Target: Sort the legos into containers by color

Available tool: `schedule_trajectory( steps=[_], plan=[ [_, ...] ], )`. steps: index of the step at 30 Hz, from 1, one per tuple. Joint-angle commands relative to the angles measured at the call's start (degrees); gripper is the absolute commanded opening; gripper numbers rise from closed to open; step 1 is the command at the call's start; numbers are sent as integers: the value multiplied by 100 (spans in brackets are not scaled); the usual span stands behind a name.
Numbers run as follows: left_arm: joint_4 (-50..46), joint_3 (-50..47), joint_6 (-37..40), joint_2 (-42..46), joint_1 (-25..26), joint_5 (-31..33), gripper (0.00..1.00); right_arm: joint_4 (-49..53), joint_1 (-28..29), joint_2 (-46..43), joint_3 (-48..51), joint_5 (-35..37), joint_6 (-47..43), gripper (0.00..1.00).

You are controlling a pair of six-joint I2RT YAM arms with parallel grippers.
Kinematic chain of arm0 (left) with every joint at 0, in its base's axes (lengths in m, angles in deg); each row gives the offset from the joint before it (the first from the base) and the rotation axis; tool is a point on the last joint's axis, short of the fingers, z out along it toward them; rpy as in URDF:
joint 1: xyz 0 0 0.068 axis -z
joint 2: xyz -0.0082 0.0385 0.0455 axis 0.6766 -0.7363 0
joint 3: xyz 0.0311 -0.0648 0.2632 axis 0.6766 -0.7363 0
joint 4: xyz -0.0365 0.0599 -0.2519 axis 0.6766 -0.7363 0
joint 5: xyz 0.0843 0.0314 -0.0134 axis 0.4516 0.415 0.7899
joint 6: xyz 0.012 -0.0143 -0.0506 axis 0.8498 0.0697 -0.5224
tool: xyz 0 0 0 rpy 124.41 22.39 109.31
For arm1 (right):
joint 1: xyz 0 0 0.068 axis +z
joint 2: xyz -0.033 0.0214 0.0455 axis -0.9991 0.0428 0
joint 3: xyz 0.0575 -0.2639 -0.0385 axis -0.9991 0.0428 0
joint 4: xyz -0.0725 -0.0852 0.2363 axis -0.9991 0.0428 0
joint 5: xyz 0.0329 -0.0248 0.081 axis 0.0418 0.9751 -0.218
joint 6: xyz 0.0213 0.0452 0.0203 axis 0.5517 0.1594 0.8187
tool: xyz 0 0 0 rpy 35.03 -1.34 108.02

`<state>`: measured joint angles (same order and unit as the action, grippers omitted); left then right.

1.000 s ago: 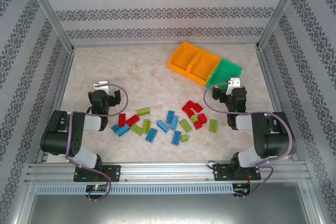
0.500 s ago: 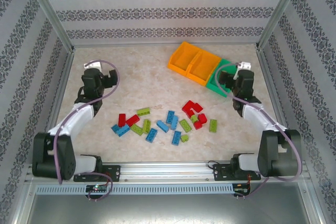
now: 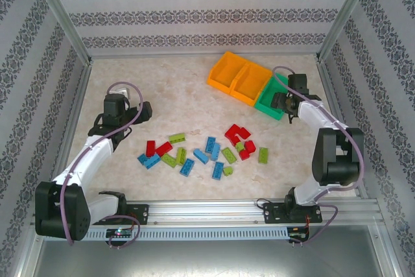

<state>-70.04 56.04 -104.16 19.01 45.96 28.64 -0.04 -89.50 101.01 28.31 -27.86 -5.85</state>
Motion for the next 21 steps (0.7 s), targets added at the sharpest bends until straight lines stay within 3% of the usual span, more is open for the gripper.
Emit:
schedule_trajectory(
  steps=[1,7,16,21],
  plan=[
    [-254,-95,-168,139,49,-82,100,488,-55,233,-333,106,169,77],
    [-243,-140,-183,131,48,-22,100,437,-65,480,-444,-29,65,66],
    [-308,-139,-234,127,49,72,100,481,70,928,-776,-27,-99,30],
    [-303,-155,-247,124,49,45,100,456,328,988,-863,38,-376,20]
  ],
)
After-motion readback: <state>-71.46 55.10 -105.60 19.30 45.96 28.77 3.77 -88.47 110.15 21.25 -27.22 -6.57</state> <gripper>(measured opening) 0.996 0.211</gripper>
